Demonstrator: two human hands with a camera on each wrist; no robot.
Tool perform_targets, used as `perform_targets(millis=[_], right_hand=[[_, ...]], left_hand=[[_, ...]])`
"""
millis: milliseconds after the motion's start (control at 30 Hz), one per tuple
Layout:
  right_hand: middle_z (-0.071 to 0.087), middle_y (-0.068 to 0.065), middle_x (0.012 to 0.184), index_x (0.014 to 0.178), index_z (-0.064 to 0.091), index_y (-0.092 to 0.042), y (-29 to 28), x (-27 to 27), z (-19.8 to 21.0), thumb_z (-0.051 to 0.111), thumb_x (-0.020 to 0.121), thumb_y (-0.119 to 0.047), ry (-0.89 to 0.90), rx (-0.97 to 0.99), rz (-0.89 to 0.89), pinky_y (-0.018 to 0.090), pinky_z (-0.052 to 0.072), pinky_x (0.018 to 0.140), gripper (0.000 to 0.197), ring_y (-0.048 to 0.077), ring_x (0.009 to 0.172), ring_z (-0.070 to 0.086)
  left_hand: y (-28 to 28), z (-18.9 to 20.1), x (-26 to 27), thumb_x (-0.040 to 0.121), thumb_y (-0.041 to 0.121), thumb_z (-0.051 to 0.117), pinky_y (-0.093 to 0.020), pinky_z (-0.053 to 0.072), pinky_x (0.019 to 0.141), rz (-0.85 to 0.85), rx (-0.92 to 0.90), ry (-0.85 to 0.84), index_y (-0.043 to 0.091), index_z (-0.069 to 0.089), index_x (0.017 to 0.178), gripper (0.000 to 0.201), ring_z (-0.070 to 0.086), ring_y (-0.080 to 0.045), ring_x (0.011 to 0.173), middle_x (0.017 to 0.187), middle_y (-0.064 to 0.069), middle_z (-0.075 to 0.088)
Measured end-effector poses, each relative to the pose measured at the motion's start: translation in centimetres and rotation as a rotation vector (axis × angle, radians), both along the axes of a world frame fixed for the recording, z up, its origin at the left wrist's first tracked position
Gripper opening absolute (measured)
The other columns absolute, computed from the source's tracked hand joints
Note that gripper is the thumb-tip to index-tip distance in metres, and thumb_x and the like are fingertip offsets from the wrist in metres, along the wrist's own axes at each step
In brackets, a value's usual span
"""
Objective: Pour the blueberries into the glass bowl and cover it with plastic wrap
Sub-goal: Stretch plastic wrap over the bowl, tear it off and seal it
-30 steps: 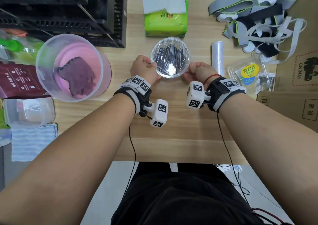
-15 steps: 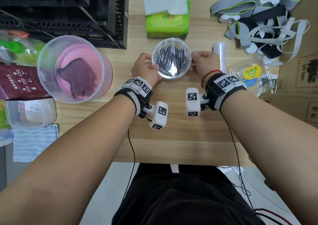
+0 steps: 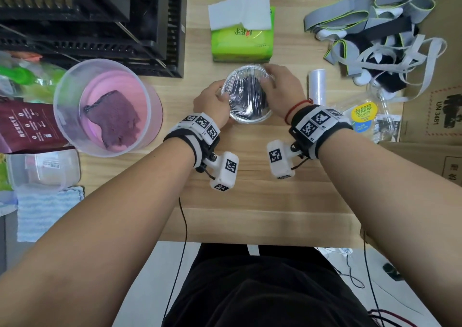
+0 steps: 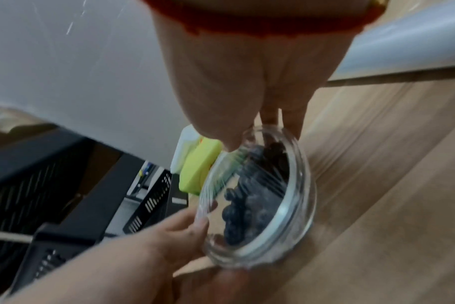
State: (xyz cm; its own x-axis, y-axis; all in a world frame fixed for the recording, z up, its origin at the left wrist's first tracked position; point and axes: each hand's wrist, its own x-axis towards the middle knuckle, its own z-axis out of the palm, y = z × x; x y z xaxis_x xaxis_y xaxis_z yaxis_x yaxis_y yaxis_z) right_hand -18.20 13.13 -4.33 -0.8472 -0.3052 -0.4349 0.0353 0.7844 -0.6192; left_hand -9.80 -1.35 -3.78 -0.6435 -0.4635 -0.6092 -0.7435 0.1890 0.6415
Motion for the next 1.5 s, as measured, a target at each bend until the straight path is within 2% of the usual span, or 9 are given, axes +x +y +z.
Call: perform_targets(millis=[133, 333, 467, 633, 767, 933, 1100, 1300, 1500], right_hand=[[0.068, 0.008, 0.125, 0.132, 0.060, -0.018, 0.6, 0.1, -0.8, 0.046, 0.096, -0.005, 0.000, 0.035, 0.014, 0.029, 0.041, 0.100, 0.041, 0.029, 0.119, 0.059], [0.071, 0.002, 0.115, 0.118, 0.069, -0.021, 1.4, -1.3, -0.5, 0.058, 0.093, -0.013, -0.073, 0.080, 0.073, 0.023, 0.043, 0.091, 0.029, 0.021, 0.108, 0.064], [0.069, -0.004, 0.096, 0.103, 0.071, -0.024, 1.2, -1.4, -1.2, 0.066, 0.088, -0.019, -0.016, 0.084, -0.017, 0.024, 0.049, 0.083, 0.017, 0.013, 0.089, 0.062], [0.065, -0.005, 0.084, 0.090, 0.066, -0.025, 2.0, -1.1, -1.7, 0.072, 0.085, -0.021, -0.098, 0.030, -0.129, 0.026, 0.053, 0.084, 0.009, 0.012, 0.081, 0.060], [0.061, -0.007, 0.078, 0.088, 0.062, -0.024, 2.3, -0.6, -1.3, 0.070, 0.086, -0.033, -0.118, 0.067, -0.170, 0.028, 0.051, 0.082, 0.013, 0.016, 0.081, 0.059], [0.057, -0.007, 0.068, 0.071, 0.049, -0.024, 2.8, 1.1, -1.5, 0.066, 0.086, -0.051, -0.179, 0.085, -0.246, 0.034, 0.053, 0.076, 0.035, 0.022, 0.075, 0.060], [0.066, 0.001, 0.071, 0.067, 0.053, -0.025, 3.1, 2.7, -1.8, 0.072, 0.078, -0.052, -0.223, 0.007, -0.328, 0.049, 0.059, 0.079, 0.035, 0.030, 0.079, 0.071], [0.072, 0.002, 0.089, 0.075, 0.058, -0.026, 3.3, 4.3, -1.2, 0.077, 0.078, -0.044, -0.229, 0.000, -0.389, 0.046, 0.058, 0.086, 0.026, 0.026, 0.089, 0.071], [0.069, 0.007, 0.103, 0.096, 0.061, -0.019, 4.3, 4.9, 0.8, 0.073, 0.085, -0.040, -0.255, 0.092, -0.324, 0.043, 0.055, 0.091, 0.026, 0.027, 0.097, 0.067]], left_hand=[[0.0, -0.2, 0.4, 0.103, 0.016, 0.045, -0.036, 0.055, 0.093, -0.051, 0.027, 0.001, 0.033, 0.057, 0.138, 0.041, 0.067, -0.023, 0.099, 0.107, 0.005, 0.063], [-0.1, -0.4, 1.1, 0.101, 0.013, 0.050, -0.039, 0.053, 0.099, -0.096, -0.002, 0.023, 0.030, 0.063, 0.134, 0.039, 0.066, -0.025, 0.108, 0.113, -0.003, 0.071], [-0.6, -0.6, 1.2, 0.097, 0.014, 0.057, -0.040, 0.057, 0.093, -0.100, -0.029, 0.031, 0.033, 0.067, 0.130, 0.039, 0.068, -0.027, 0.093, 0.088, -0.004, 0.070], [-0.5, -1.1, 1.8, 0.094, 0.019, 0.062, -0.042, 0.061, 0.085, -0.039, 0.023, 0.037, 0.041, 0.069, 0.122, 0.036, 0.073, -0.027, 0.090, 0.098, -0.009, 0.076], [-0.7, -1.1, 2.1, 0.093, 0.020, 0.067, -0.033, 0.064, 0.076, 0.077, 0.069, 0.021, 0.025, 0.076, 0.114, 0.024, 0.076, -0.019, 0.077, 0.097, -0.002, 0.077], [-0.8, -1.6, 2.6, 0.087, 0.017, 0.077, -0.039, 0.065, 0.074, 0.167, 0.155, -0.044, 0.018, 0.066, 0.086, 0.010, 0.076, -0.024, 0.083, 0.100, -0.009, 0.074], [-1.2, -2.1, 3.4, 0.088, 0.010, 0.075, -0.036, 0.064, 0.077, 0.172, 0.237, -0.067, 0.011, 0.067, 0.092, 0.009, 0.076, -0.021, 0.081, 0.100, -0.011, 0.074], [-1.7, -1.5, 4.5, 0.085, 0.011, 0.078, -0.035, 0.063, 0.084, 0.142, 0.261, -0.038, 0.016, 0.068, 0.088, 0.012, 0.075, -0.019, 0.087, 0.097, -0.007, 0.075], [-2.3, -0.1, 5.2, 0.055, 0.023, 0.080, -0.038, 0.058, 0.094, 0.064, 0.294, -0.104, 0.023, 0.070, 0.091, 0.037, 0.074, -0.023, 0.096, 0.101, -0.006, 0.076]])
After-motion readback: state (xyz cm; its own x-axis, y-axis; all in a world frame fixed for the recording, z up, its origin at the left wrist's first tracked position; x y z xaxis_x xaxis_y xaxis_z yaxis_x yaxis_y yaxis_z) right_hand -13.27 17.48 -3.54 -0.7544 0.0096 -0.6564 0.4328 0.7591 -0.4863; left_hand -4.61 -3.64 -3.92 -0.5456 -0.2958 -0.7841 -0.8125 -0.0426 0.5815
